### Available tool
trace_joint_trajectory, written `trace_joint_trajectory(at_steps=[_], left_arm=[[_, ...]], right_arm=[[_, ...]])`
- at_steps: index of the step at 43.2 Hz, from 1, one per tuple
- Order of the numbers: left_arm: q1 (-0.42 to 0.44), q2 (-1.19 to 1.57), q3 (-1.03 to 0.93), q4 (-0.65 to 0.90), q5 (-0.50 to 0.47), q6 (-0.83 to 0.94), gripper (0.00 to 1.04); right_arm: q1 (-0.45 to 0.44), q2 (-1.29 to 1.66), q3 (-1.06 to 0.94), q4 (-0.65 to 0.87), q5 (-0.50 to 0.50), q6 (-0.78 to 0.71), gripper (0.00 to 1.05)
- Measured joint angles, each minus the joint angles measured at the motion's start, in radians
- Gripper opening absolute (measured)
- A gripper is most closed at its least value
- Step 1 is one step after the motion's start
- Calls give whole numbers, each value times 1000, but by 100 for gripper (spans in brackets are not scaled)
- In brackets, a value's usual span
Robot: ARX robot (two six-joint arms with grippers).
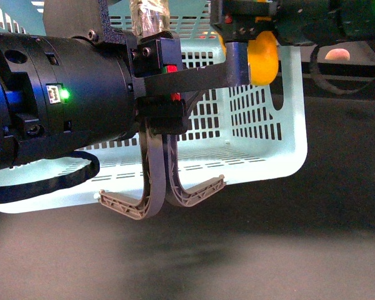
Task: Pick mango with right arm and hold basket with left
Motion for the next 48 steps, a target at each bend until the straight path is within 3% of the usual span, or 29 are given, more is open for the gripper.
trace_joint_trajectory(at_steps=[13, 31, 42, 48], left_arm=[[0, 0, 0, 0, 3, 0, 7], [0, 3, -7, 0, -2, -2, 7], [-1, 3, -7, 0, 2, -3, 7], [-1, 3, -7, 0, 3, -3, 7]], right_arm=[[8, -21, -22, 67, 56, 19, 98], [-123, -470, -361, 87, 335, 42, 96], [-150, -809, -608, -38, 556, 69, 96], [-127, -1045, -734, -191, 724, 126, 96]])
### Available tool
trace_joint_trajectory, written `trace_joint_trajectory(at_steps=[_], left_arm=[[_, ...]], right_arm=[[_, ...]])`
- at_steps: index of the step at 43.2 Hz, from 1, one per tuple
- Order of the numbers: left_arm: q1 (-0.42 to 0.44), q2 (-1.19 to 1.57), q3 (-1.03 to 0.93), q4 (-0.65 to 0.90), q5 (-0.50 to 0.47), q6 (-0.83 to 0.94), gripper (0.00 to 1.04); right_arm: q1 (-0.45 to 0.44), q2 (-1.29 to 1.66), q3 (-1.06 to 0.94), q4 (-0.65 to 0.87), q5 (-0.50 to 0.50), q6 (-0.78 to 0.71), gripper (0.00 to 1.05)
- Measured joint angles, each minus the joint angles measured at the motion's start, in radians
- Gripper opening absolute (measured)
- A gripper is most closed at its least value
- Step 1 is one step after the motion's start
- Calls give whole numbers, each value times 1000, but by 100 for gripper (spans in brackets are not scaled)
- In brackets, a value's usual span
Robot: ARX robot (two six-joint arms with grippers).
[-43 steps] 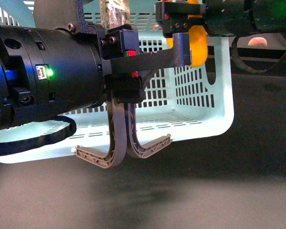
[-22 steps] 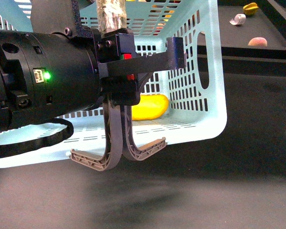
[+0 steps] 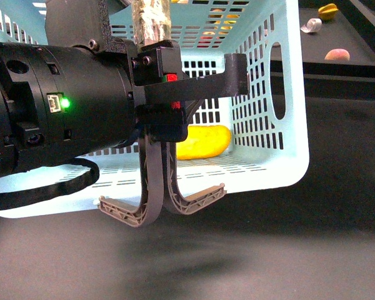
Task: Pick mango with right arm and hold basket with left
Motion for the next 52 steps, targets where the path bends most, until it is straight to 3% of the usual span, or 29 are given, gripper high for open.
trace_joint_trajectory(at_steps=[7, 9, 10, 13, 17, 25, 29, 34, 52], left_arm=[[0, 0, 0, 0, -2, 0, 7], [0, 0, 0, 0, -4, 0, 7], [0, 0, 0, 0, -3, 0, 7], [0, 0, 0, 0, -2, 0, 7], [0, 0, 0, 0, -2, 1, 7], [0, 0, 0, 0, -2, 0, 7], [0, 0, 0, 0, -3, 1, 7], [0, 0, 0, 0, -3, 1, 7], [0, 0, 0, 0, -2, 1, 7]], right_arm=[[83, -264, -87, -200, 214, 37, 96], [85, -279, -87, -202, 223, 39, 96], [51, -305, -123, -113, 80, 2, 90], [-19, -358, -183, 21, -172, -98, 78], [-67, -418, -201, 27, -359, -187, 59], [-122, -470, -219, -16, -437, -219, 37], [-203, -509, -235, -37, -498, -228, 19], [-214, -543, -258, -36, -505, -235, 1], [-214, -674, -258, -166, -507, -235, 2]])
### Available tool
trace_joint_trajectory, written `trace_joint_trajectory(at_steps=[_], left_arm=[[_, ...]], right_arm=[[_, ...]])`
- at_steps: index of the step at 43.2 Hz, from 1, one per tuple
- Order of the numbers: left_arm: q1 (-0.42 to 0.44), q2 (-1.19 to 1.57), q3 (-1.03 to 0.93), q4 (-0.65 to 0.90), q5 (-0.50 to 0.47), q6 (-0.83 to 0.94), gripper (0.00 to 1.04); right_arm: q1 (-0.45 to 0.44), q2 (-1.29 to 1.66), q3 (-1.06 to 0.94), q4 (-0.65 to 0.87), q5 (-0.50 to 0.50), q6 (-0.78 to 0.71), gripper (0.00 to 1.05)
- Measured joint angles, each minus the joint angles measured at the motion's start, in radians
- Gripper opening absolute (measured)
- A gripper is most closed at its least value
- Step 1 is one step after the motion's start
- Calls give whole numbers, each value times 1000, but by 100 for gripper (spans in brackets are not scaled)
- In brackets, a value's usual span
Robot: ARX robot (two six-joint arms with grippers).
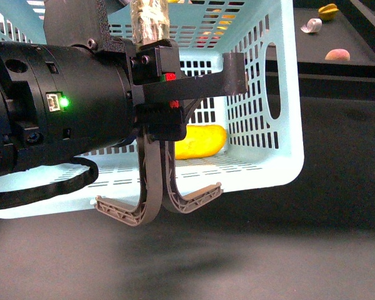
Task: Pick mango with right arm and hold basket with left
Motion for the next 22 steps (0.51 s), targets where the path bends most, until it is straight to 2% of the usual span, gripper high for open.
trace_joint_trajectory(at_steps=[3, 6, 8, 22], left_arm=[[0, 0, 0, 0, 0, 1, 7], [0, 0, 0, 0, 0, 0, 7], [0, 0, 0, 0, -1, 0, 7], [0, 0, 0, 0, 0, 2, 7]], right_arm=[[0, -22, 0, -21, 0, 0, 2], [0, -114, 1, -150, 0, 0, 2], [0, -144, 1, -176, 0, 0, 2], [0, -178, 1, -185, 0, 0, 2]])
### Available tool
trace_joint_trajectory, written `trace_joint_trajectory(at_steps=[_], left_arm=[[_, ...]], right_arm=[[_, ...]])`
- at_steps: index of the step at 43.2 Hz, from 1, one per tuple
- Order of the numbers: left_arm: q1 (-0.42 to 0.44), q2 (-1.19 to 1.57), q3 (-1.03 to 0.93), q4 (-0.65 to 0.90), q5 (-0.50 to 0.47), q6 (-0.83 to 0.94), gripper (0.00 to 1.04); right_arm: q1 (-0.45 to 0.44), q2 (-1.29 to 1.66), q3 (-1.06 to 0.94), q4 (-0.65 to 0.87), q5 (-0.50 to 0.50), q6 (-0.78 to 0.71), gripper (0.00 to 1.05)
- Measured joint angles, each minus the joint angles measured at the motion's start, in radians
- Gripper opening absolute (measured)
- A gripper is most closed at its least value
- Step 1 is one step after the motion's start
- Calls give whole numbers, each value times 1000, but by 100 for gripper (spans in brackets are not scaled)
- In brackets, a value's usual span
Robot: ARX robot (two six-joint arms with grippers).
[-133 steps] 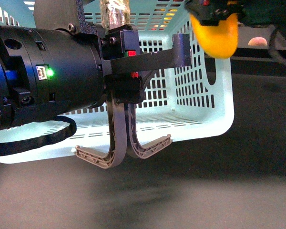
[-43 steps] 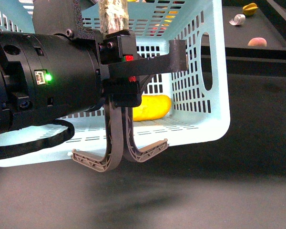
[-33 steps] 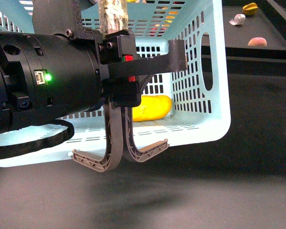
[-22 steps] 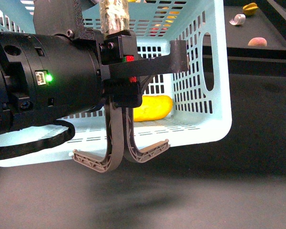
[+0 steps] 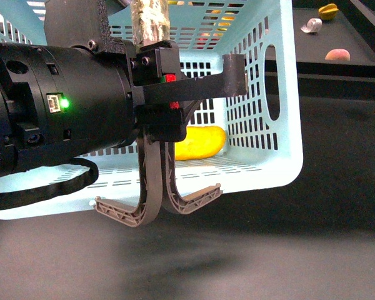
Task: Pick mango with right arm and hold basket with left
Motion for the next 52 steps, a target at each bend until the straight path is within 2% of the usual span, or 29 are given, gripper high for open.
trace_joint_trajectory(at_steps=[18, 27, 36, 40, 43, 46, 52], left_arm=[[0, 0, 0, 0, 0, -2, 7], [0, 0, 0, 0, 0, 0, 7], [0, 0, 0, 0, -1, 0, 7], [-2, 47, 2, 83, -90, 66, 7], [5, 90, 48, 56, -180, 128, 7], [28, 118, 111, 4, -230, 88, 7], [72, 163, 195, -82, -315, -100, 7]], right_arm=[[0, 0, 0, 0, 0, -1, 3], [0, 0, 0, 0, 0, -2, 33], [0, 0, 0, 0, 0, -2, 57], [0, 0, 0, 0, 0, -2, 71], [0, -1, 0, 0, -2, -2, 85], [0, -1, 0, 0, -2, -2, 96], [0, -1, 0, 0, -1, -1, 96]])
